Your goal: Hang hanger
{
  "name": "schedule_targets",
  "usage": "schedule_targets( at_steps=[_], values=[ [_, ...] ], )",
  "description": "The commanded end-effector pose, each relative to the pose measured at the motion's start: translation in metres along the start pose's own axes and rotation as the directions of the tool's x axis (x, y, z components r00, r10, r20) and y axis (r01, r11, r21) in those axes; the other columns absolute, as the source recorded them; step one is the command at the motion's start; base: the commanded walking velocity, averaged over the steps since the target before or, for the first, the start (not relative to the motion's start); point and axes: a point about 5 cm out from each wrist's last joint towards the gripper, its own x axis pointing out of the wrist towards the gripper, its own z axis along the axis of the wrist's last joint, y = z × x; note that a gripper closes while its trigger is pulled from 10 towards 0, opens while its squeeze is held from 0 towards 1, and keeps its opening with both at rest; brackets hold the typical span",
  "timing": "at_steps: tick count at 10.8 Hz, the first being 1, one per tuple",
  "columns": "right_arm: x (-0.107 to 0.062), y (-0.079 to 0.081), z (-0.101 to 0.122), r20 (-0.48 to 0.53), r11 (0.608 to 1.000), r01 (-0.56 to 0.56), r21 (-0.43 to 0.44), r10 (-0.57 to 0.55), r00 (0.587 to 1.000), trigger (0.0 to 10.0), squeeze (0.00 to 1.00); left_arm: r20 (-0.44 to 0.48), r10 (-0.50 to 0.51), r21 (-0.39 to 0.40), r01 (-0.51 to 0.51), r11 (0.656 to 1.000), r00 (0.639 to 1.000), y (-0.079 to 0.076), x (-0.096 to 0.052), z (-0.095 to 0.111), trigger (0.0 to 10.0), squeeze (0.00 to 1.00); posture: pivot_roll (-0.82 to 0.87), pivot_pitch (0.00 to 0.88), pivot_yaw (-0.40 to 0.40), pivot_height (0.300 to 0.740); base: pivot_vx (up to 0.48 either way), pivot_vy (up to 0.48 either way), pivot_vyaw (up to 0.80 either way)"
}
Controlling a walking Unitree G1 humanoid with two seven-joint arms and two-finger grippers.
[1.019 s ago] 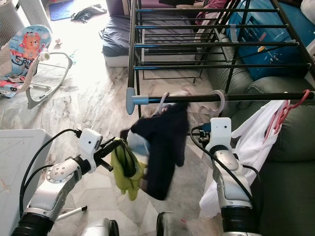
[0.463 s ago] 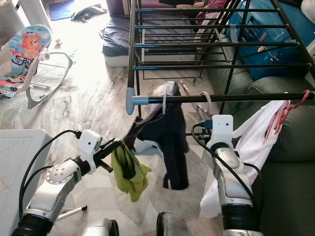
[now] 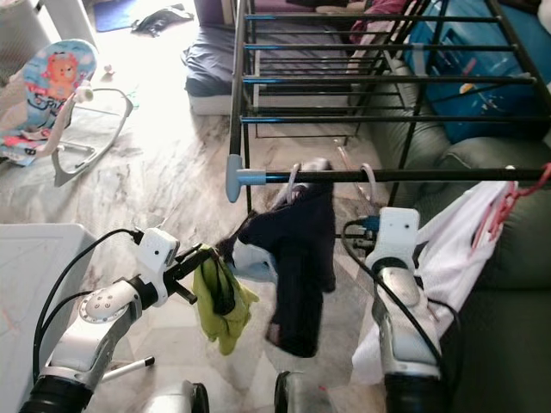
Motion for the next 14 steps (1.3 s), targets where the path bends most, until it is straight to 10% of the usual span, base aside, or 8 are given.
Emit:
schedule_targets(
  at_steps=[1,2,4,14],
  values=[
    [-0.004,-0.006,-0.012,-0.059,0.999,0.037,0.019,-0.035,0.998,1.4,0.00,0.018,-0.004,0.022,0.003,1.000,1.000,0.000,0.000,0.007,10.0,0.00,-0.08,0.117,0.005,0.740,0.000,0.000,0.00],
    [-0.005,-0.004,-0.010,-0.052,0.998,0.040,0.053,-0.038,0.998,1.5,0.00,0.018,-0.004,0.021,0.004,1.000,1.000,0.000,0.000,0.007,10.0,0.00,-0.08,0.117,0.005,0.740,0.000,0.000,0.00],
    [-0.001,0.000,-0.002,-0.036,0.985,0.058,0.161,-0.053,0.998,9.6,0.00,0.019,-0.005,0.022,0.005,1.000,1.000,-0.001,0.001,0.007,10.0,0.00,-0.08,0.116,0.004,0.740,0.000,0.000,0.00],
    [-0.002,-0.006,0.004,-0.016,0.844,0.121,0.523,-0.133,0.991,10.0,0.00,0.015,-0.015,0.033,0.014,0.999,1.000,-0.001,0.001,0.007,10.0,0.00,-0.07,0.119,0.008,0.740,0.000,0.000,0.00]
  ],
)
